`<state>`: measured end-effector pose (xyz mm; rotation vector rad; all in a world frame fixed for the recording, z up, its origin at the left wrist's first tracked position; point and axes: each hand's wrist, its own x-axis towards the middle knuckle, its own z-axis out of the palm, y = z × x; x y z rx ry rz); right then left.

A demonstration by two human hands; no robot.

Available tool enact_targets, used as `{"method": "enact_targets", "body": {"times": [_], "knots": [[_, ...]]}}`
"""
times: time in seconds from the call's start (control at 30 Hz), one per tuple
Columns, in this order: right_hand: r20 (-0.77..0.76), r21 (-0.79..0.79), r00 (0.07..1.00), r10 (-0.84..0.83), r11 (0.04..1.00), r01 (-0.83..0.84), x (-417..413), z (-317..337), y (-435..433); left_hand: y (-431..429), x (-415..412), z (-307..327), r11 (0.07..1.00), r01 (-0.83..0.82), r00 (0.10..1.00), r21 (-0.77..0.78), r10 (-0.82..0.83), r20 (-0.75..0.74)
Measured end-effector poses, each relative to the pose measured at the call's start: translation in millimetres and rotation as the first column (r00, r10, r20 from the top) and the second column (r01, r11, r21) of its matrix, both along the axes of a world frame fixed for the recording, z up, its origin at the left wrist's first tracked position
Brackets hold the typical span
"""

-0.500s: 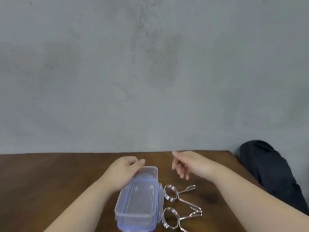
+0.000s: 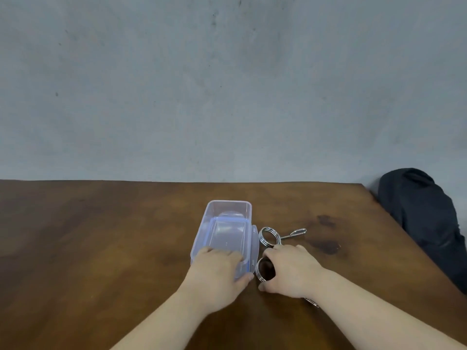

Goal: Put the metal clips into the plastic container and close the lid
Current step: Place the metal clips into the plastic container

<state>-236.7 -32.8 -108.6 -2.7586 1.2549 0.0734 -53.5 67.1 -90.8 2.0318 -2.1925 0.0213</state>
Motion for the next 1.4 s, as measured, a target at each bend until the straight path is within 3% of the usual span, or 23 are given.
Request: {"method": "enact_targets", "body": {"times": [0.13,0.27,0.43,0.53,0.63,0.73,0.83,0.93,1.07,1.2,1.27,1.4], "knots": [[0.044,0.025,0.999,-0.024,0.999,0.023,-2.4,-5.6,-0.1,0.5,1.6,-11.8,1.0,0.001,1.0,-0.015,-0.001,0.009],[0.126,0.116,0.987,-0.099,0.99,0.084,-11.1,-4.5,-4.1,-0.5,15.0,-27.7,0.986,0.023,1.0,-0.165,-0.022,0.009],[0.281,0.119,0.942,-0.184,0.981,0.156,-17.3,22.4,-5.2,-3.0,38.3,-34.1,0.985,0.037,0.999,-0.169,-0.039,-0.01],[0.424,0.102,0.887,-0.183,0.983,0.154,-12.9,42.4,-9.5,-4.7,51.7,-37.7,0.984,0.018,1.0,-0.175,-0.019,-0.004],[0.473,0.084,0.873,-0.115,0.993,0.085,0.7,58.7,-19.7,-3.5,61.5,-43.8,0.965,0.001,0.997,-0.263,-0.022,-0.075],[0.357,0.008,0.934,0.019,1.0,-0.023,24.8,74.3,-32.1,2.4,65.0,-52.3,0.943,-0.072,0.98,-0.325,0.006,-0.199],[0.151,-0.074,0.973,0.177,0.983,-0.167,55.9,83.3,-44.6,5.6,65.2,-54.6,0.941,-0.294,0.887,-0.166,0.204,-0.414],[-0.047,-0.071,0.936,0.35,0.933,-0.353,88.1,85.5,-54.4,6.4,64.7,-55.0,0.93,-0.367,0.774,0.018,0.316,-0.548],[-0.286,0.056,0.824,0.49,0.867,-0.496,122.6,78.7,-56.0,2.6,68.7,-62.2,0.945,-0.322,0.708,0.062,0.284,-0.646],[-0.256,0.2,0.806,0.534,0.845,-0.496,141.2,56.1,-50.7,-3.4,77.9,-67.7,0.96,-0.256,0.641,0.115,0.258,-0.723],[-0.244,0.189,0.813,0.528,0.848,-0.494,148.6,44.9,-52.3,-8.4,86.1,-67.4,0.967,-0.223,0.602,0.123,0.236,-0.763],[-0.192,0.165,0.853,0.485,0.873,-0.46,156.2,36.7,-55.9,-23.5,106.1,-66.6,0.979,-0.118,0.608,0.165,0.203,-0.768]]}}
